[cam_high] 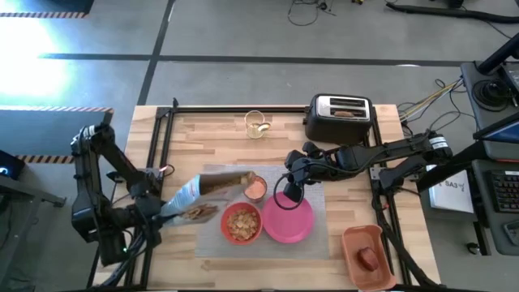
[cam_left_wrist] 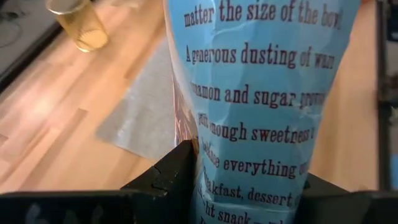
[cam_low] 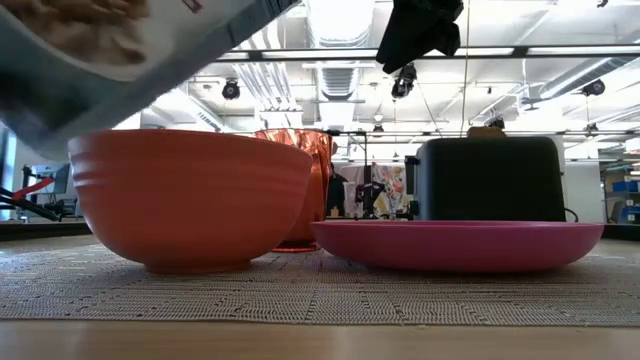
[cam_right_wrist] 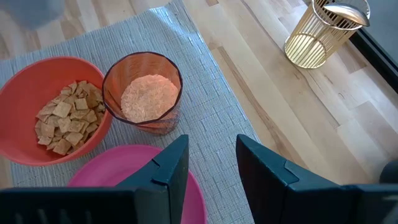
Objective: Arrange a breakfast setting
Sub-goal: Pour the cereal from the blue cereal box into the orange bowl
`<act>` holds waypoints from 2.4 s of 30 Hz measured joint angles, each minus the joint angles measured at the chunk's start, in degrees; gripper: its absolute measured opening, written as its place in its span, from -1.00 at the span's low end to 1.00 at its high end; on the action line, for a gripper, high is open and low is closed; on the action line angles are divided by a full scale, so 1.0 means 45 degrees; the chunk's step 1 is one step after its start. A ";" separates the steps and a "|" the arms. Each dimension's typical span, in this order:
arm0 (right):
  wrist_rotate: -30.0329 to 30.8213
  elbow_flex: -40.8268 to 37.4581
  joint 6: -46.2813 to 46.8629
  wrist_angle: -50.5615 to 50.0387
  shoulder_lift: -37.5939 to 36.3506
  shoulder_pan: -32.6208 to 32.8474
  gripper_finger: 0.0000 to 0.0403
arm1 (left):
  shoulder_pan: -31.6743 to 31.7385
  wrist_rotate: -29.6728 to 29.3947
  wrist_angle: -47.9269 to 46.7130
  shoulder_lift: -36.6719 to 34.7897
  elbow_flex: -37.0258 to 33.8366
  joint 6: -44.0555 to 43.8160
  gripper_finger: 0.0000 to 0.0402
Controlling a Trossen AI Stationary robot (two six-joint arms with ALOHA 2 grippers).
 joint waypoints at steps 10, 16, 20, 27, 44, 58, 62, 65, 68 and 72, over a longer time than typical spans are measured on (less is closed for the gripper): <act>0.0003 0.0000 -0.0002 -0.0004 0.0000 0.0005 -0.39 | 0.0515 -0.2499 0.0013 -0.1427 -0.3323 -0.1726 -0.38; 0.0002 0.0000 -0.0003 -0.0003 0.0003 0.0002 -0.39 | 0.1963 -0.4111 0.0007 -0.2226 -0.5407 -0.2758 -0.38; 0.0002 0.0000 -0.0002 -0.0001 0.0004 0.0002 -0.39 | 0.3385 -0.4441 0.0002 -0.2491 -0.6538 -0.3654 -0.38; 0.0003 -0.0001 0.0000 0.0000 0.0003 0.0001 -0.39 | 0.6276 -0.5220 0.0128 -0.2281 -0.7851 -0.4654 -0.38; 0.0003 0.0000 0.0000 0.0000 0.0003 0.0005 -0.39 | 1.3052 -0.6520 0.3230 0.0193 -0.8954 -0.5184 -0.38; 0.0003 0.0000 0.0000 0.0000 0.0001 0.0004 -0.39 | 1.4954 -0.6408 0.4068 0.3569 -0.9077 -0.8052 -0.38; 0.0003 0.0000 0.0000 0.0005 0.0000 0.0000 -0.39 | 1.5247 -0.6283 0.4076 0.4232 -0.9293 -0.8730 -0.38; 0.0003 0.0000 -0.0003 0.0001 0.0000 0.0001 -0.39 | 1.5590 -0.6143 0.4227 0.4485 -0.9465 -0.8782 -0.38; 0.0003 0.0000 0.0000 0.0000 0.0005 0.0000 -0.39 | 1.6019 -0.6082 0.4582 0.4575 -0.9736 -0.8951 -0.38; 0.0003 -0.0002 0.0000 0.0001 0.0000 0.0004 -0.39 | 1.6521 -0.6355 0.5440 0.4550 -1.0160 -0.9089 -0.37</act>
